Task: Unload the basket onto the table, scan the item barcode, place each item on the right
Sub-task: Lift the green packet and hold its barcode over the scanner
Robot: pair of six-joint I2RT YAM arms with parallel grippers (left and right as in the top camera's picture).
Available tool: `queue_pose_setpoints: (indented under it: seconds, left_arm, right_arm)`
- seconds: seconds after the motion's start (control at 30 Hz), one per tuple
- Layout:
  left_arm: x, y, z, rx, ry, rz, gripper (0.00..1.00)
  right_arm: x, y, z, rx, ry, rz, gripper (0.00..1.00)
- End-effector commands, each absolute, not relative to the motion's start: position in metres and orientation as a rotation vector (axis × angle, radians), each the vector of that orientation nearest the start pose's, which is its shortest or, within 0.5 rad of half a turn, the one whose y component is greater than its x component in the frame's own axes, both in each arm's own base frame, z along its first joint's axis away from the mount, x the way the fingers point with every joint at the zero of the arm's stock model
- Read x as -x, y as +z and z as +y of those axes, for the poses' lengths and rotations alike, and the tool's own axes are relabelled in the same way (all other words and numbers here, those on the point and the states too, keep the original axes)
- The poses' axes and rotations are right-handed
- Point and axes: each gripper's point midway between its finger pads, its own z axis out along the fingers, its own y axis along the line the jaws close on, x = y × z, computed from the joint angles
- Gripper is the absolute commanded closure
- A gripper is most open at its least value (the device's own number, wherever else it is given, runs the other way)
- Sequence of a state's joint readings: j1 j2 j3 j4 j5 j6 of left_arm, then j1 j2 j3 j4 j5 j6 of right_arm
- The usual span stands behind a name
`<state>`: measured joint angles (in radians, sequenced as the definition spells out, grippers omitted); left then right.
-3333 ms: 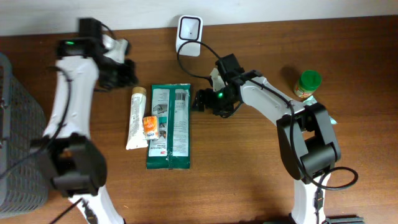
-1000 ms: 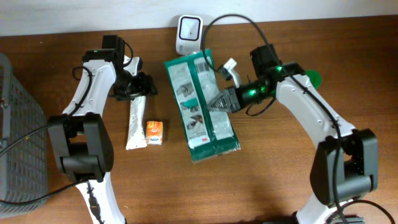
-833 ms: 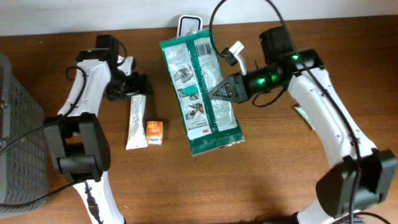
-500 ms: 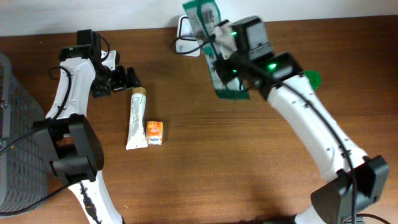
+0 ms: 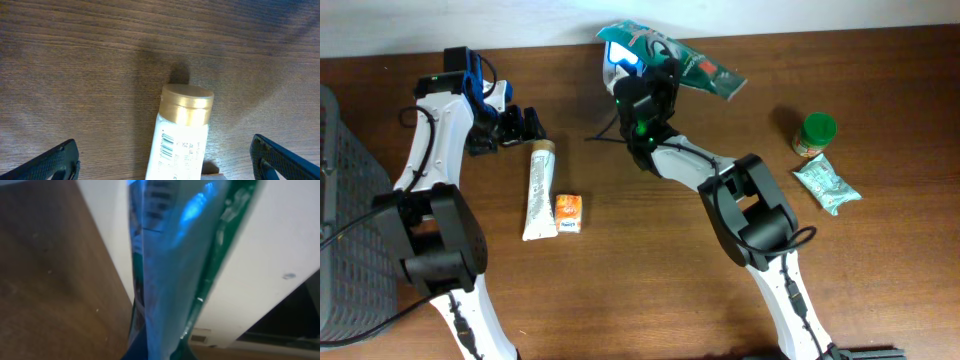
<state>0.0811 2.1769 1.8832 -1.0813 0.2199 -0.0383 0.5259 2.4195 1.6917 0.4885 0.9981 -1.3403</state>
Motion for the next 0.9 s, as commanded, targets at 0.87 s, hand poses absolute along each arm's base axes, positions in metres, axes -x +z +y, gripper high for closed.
queue_pose_setpoints:
  seconds: [0.87]
  left_arm:
    - [-0.475, 0.098, 0.002, 0.12, -0.307, 2.877, 0.01]
  right_arm:
    - [-0.574, 0.258, 0.171, 0.661, -1.4, 1.617, 0.96]
